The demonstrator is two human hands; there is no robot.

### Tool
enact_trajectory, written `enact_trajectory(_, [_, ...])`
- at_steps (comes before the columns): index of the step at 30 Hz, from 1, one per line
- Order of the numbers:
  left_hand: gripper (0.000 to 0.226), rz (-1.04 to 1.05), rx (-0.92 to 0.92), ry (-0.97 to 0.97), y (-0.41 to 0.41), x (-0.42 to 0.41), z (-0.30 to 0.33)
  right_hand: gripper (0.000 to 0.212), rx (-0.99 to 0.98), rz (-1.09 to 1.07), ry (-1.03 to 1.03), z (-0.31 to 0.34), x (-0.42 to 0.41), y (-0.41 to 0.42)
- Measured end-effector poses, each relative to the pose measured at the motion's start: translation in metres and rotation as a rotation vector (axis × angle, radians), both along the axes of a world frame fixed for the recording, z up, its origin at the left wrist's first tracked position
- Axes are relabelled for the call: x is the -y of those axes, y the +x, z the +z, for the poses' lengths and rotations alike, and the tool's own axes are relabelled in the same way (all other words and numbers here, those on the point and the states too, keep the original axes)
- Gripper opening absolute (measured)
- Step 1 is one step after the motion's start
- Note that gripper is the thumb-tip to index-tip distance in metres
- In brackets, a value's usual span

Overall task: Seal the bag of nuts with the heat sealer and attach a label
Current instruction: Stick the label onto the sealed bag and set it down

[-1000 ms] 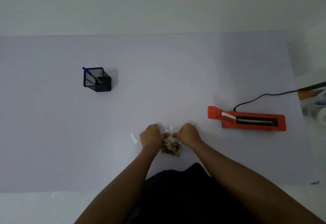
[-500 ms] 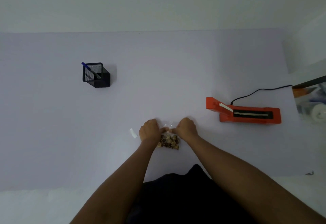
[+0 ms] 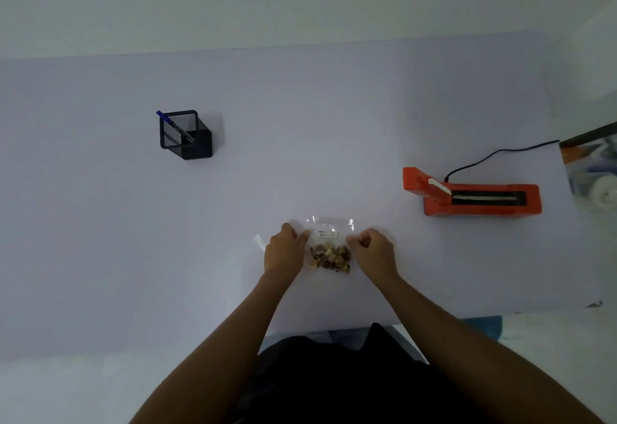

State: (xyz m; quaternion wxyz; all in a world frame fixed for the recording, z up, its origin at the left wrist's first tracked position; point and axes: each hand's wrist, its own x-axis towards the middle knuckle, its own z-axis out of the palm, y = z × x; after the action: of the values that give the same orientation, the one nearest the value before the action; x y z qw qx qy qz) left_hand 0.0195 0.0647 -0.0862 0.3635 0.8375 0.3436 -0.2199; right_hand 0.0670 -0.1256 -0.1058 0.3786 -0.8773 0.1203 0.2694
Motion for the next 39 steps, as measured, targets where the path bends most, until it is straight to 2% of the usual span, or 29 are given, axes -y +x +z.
enact_trajectory(3, [0.033,0.079,-0.058,-0.118,-0.023,0.006,-0.004,0.027,-0.044,-0.062,0.009,-0.003,0.005,-0.022])
enact_trajectory(6, [0.038,0.133,-0.03,-0.195,-0.02,0.009,-0.001,0.019,-0.067,-0.1,0.046,-0.008,-0.012,-0.025])
enact_trajectory(13, [0.05,0.151,0.08,-0.128,0.064,-0.036,0.014,0.017,-0.006,-0.167,0.138,-0.006,-0.078,0.051])
enact_trajectory(20, [0.041,0.121,0.126,-0.082,0.15,-0.082,0.019,0.029,0.042,-0.153,0.196,-0.006,-0.13,0.149])
enact_trajectory(25, [0.04,0.137,0.133,-0.106,0.177,-0.094,0.015,0.035,0.047,-0.111,0.226,-0.011,-0.146,0.18])
enact_trajectory(29, [0.043,0.1,0.125,-0.102,0.178,-0.096,0.011,0.042,0.02,-0.036,0.247,-0.019,-0.144,0.177])
enact_trajectory(32, [0.049,0.045,0.157,-0.016,0.168,-0.095,0.009,0.043,0.015,-0.059,0.253,-0.013,-0.138,0.166])
enact_trajectory(36, [0.047,-0.007,0.373,0.043,0.142,-0.077,0.024,0.042,0.02,-0.059,0.231,0.004,-0.12,0.131])
enact_trajectory(39, [0.042,-0.026,0.442,-0.036,0.118,-0.051,0.042,0.039,0.039,-0.073,0.237,0.016,-0.094,0.092])
